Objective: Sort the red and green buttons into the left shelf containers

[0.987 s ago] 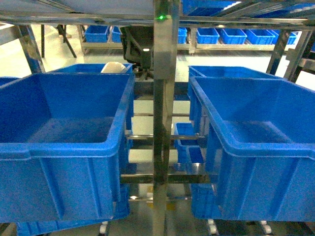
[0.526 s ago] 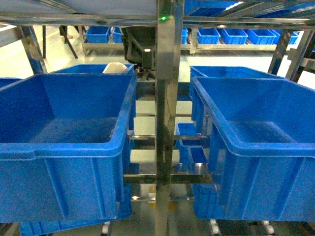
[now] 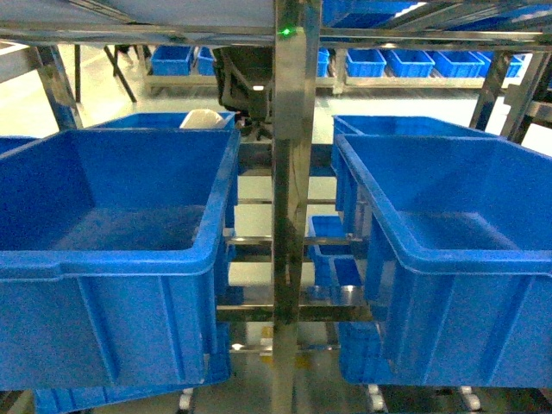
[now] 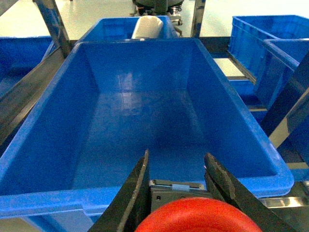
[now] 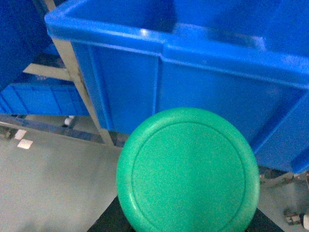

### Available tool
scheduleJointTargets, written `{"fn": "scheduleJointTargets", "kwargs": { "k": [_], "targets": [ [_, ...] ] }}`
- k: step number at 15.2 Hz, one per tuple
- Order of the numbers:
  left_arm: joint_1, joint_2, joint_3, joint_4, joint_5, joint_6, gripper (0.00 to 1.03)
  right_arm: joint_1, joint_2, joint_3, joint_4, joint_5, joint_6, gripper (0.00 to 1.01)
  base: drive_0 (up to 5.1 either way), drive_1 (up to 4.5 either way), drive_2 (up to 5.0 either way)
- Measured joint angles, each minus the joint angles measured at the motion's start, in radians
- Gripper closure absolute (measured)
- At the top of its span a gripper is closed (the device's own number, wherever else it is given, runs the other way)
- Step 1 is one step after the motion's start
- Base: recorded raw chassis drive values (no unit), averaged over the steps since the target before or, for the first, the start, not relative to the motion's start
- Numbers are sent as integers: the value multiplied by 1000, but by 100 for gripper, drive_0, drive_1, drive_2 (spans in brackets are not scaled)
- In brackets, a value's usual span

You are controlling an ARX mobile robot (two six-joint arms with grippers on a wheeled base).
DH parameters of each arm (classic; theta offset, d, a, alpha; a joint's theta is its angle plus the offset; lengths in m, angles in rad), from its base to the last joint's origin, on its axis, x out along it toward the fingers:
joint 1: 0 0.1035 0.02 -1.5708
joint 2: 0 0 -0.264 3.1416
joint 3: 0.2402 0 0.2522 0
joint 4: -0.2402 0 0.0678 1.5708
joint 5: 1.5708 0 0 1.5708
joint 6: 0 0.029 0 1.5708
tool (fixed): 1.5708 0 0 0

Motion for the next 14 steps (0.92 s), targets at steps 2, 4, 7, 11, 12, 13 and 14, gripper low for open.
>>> {"fn": "scheduleJointTargets", "kwargs": {
  "k": [2, 4, 7, 11, 12, 13, 14],
  "targets": [
    [0, 0, 0, 0, 1, 0, 74, 0, 73, 75, 26, -8, -4, 75, 0, 0, 0],
    [0, 0, 0, 0, 1, 0, 74, -22, 162, 159, 51, -9, -3, 75, 0, 0, 0],
    [0, 0, 0, 0, 1, 0, 74, -33, 321, 371, 56, -13, -15, 75, 0, 0, 0],
    [0, 0, 0, 0, 1, 0, 74, -51, 559, 590, 11, -28, -35, 75, 0, 0, 0],
    [0, 0, 0, 0, 1, 0, 74, -52, 606, 622, -16, -29, -40, 75, 0, 0, 0],
    [0, 0, 0, 0, 1, 0, 74, -52, 666, 662, -22, -27, -46, 75, 0, 0, 0],
    [0, 0, 0, 0, 1, 0, 74, -51, 717, 708, -38, -23, -48, 75, 0, 0, 0]
  ]
}}
